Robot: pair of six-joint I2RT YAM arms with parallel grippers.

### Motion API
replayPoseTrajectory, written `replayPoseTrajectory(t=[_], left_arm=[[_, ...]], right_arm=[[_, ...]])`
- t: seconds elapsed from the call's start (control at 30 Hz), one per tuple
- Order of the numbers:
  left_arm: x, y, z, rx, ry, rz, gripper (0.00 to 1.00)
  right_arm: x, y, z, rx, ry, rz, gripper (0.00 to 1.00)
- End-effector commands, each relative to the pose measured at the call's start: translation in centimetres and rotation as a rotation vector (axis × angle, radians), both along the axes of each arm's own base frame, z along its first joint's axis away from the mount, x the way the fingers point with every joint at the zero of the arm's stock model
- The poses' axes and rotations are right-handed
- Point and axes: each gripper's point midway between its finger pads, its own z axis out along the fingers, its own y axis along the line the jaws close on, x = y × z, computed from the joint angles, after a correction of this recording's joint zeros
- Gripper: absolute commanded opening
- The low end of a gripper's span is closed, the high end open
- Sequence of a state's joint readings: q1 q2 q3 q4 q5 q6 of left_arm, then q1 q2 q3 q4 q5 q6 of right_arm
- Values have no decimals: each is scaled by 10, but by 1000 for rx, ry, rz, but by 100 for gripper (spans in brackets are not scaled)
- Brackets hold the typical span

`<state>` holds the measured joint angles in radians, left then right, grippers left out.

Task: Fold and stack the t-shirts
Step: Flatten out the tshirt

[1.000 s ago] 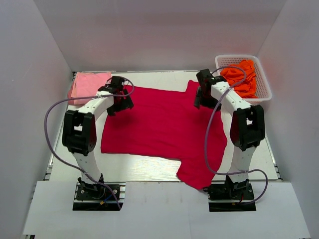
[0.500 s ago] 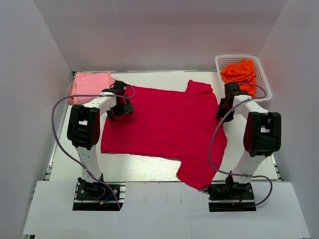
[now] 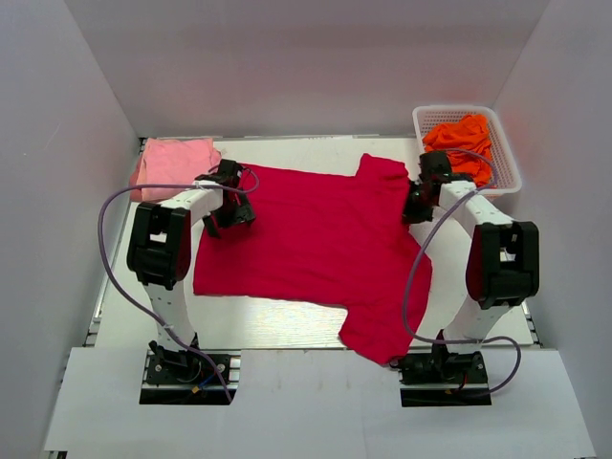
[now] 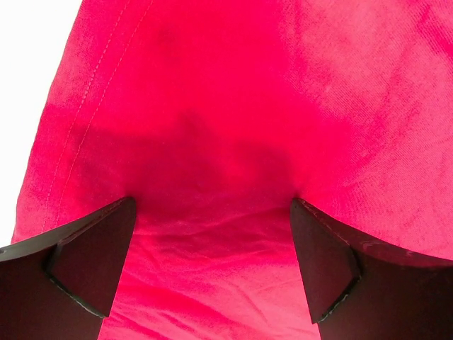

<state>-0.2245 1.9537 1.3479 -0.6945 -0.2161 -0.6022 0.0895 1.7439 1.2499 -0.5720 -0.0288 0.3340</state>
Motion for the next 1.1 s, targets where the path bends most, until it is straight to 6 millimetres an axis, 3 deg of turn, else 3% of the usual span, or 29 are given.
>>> replayPoseTrajectory(t=[0.0,0.07,0.2,0.23,0.3,0.37,0.47,0.5,0.6,0.67,0.7,0.8,0.93,1.03,1.07], left_arm=[[1,5,17,8,-50,19,100],[-2,6,17,9,-47,19,100],[-5,7,14,11,-38,19,100],[-5,7,14,11,-38,19,100],[-8,7,11,13,-30,19,100],[-9,7,8,15,-21,19,100],[-9,7,8,15,-21,19,100],[-10,8,3,18,-9,19,100],[-9,5,0,7,-7,24,100],[-12,6,-3,9,2,24,100],[-13,6,-6,11,11,24,100],[-13,6,-6,11,11,24,100],[-17,9,-12,24,27,27,100],[-16,10,-12,32,25,29,100],[-16,10,-12,32,25,29,100]], right_arm=[[6,49,27,62,-75,97,0],[0,69,16,51,-45,103,0],[3,83,1,-15,-16,27,0],[5,86,-1,-24,-11,19,5],[1,108,-4,-7,-11,24,5],[3,139,-2,23,-33,85,20],[-5,158,0,41,-8,159,35],[-2,166,9,53,-24,188,38],[-6,160,21,48,-30,200,54],[-12,150,19,27,-26,184,70],[-10,142,31,14,-62,171,76],[-14,109,33,-89,-71,118,83],[-26,59,18,-204,-3,54,83],[-31,43,12,-239,12,91,79],[-30,48,11,-213,0,119,77]])
